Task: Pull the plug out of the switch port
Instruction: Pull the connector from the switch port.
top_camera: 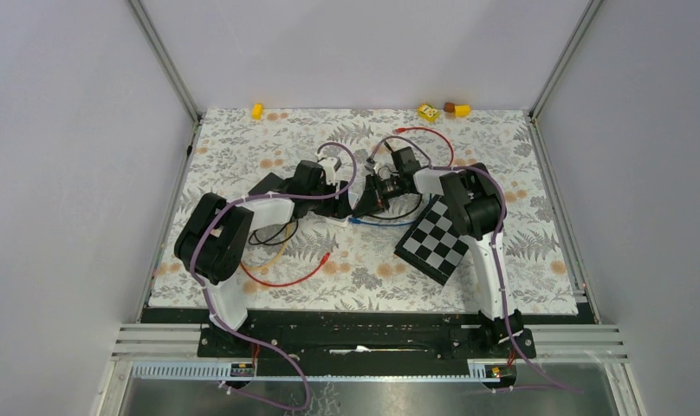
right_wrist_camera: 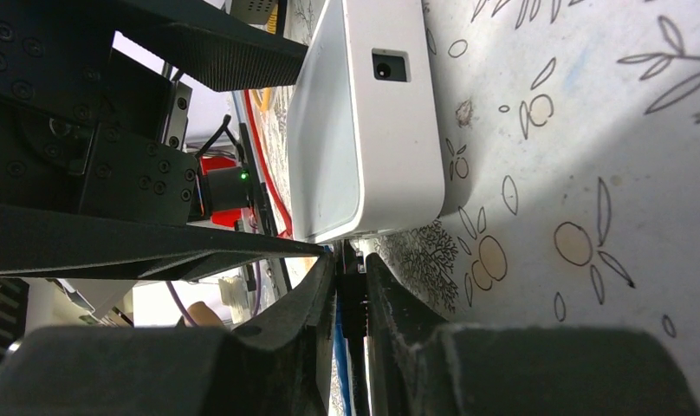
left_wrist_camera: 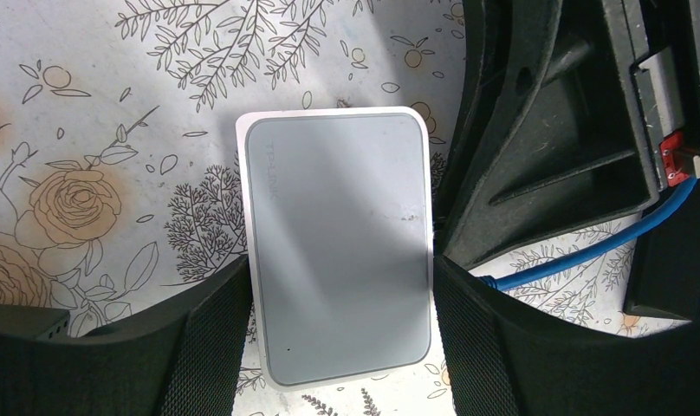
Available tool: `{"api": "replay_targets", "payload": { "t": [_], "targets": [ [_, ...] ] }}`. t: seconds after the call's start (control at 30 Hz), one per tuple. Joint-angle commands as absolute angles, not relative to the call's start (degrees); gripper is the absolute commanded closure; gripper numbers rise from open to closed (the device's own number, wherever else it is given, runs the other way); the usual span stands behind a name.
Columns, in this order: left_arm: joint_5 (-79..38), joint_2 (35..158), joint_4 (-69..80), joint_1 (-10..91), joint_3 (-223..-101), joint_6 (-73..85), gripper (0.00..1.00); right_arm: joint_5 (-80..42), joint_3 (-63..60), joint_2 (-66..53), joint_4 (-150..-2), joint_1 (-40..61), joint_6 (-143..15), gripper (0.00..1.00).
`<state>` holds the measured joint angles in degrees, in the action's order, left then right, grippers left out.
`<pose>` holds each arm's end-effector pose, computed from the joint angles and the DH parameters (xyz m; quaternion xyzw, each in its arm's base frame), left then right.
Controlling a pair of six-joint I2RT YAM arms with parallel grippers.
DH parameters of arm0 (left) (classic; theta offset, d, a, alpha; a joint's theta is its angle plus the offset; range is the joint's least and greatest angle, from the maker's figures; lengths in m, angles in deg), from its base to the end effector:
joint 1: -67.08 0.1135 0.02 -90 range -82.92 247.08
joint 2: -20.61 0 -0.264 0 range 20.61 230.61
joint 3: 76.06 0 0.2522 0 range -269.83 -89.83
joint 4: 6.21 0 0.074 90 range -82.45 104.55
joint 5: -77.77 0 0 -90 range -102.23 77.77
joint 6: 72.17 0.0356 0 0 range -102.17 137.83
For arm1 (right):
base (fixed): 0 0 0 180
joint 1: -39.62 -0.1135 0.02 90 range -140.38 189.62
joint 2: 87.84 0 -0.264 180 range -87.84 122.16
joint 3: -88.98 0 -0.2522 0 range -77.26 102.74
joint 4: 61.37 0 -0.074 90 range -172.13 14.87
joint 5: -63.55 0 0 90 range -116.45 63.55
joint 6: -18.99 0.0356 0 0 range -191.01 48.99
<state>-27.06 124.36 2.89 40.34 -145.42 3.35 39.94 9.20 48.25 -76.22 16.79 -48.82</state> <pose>0.3259 -0.1744 0.1529 0.1480 0.9004 -0.2488 0.3247 0.4209 0.2126 0.0805 -0.1884 0.7871 0.5840 0.0624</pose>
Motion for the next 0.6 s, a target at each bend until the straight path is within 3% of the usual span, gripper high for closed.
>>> {"api": "replay_targets", "payload": {
  "t": [0.0,0.37,0.47,0.57],
  "targets": [
    [-28.4,124.0,4.5,39.7,-143.7,2.8,1.00,40.1,12.5,48.9,-81.0,16.5,-52.4,1.00],
    [-27.8,123.0,3.9,40.1,-143.3,2.4,1.00,38.8,1.5,43.0,-58.6,14.0,-37.3,1.00],
    [-27.8,123.2,3.9,40.4,-143.2,2.6,1.00,39.1,2.1,43.4,-59.7,14.2,-38.4,1.00],
    [-27.8,123.4,3.8,40.4,-143.0,3.6,1.00,37.9,6.9,44.9,-71.4,14.6,-48.6,1.00]
  ]
}}
